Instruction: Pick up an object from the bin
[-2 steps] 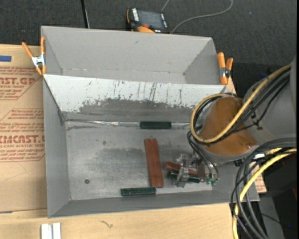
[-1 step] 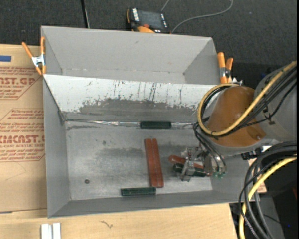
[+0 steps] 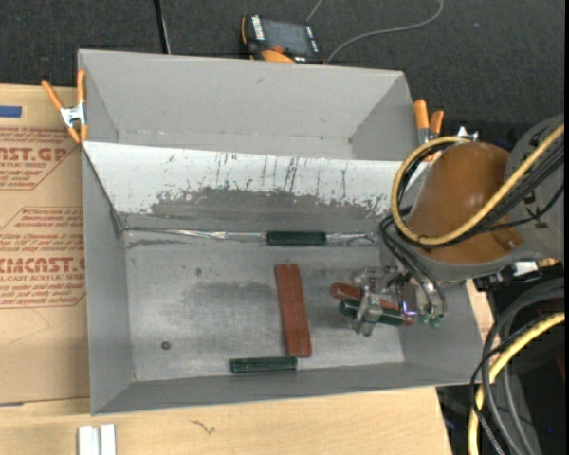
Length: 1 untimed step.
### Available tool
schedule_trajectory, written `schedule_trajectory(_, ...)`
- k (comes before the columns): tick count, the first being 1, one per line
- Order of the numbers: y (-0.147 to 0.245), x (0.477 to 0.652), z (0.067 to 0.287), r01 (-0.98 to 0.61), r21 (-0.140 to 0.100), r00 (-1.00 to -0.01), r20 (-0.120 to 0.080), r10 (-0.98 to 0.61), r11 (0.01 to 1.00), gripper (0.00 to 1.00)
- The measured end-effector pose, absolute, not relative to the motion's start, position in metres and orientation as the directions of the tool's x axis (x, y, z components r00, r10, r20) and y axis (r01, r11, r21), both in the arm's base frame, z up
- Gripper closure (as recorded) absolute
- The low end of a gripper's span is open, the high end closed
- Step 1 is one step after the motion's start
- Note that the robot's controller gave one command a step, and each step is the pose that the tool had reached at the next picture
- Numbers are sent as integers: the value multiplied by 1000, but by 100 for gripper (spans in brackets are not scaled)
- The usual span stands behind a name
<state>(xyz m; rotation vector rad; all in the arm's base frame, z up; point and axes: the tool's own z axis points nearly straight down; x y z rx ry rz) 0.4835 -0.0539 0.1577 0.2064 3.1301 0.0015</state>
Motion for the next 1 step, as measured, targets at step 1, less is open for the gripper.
schedule_trajectory(1, -53, 484, 183, 132, 1, -991, -3, 132, 991, 100)
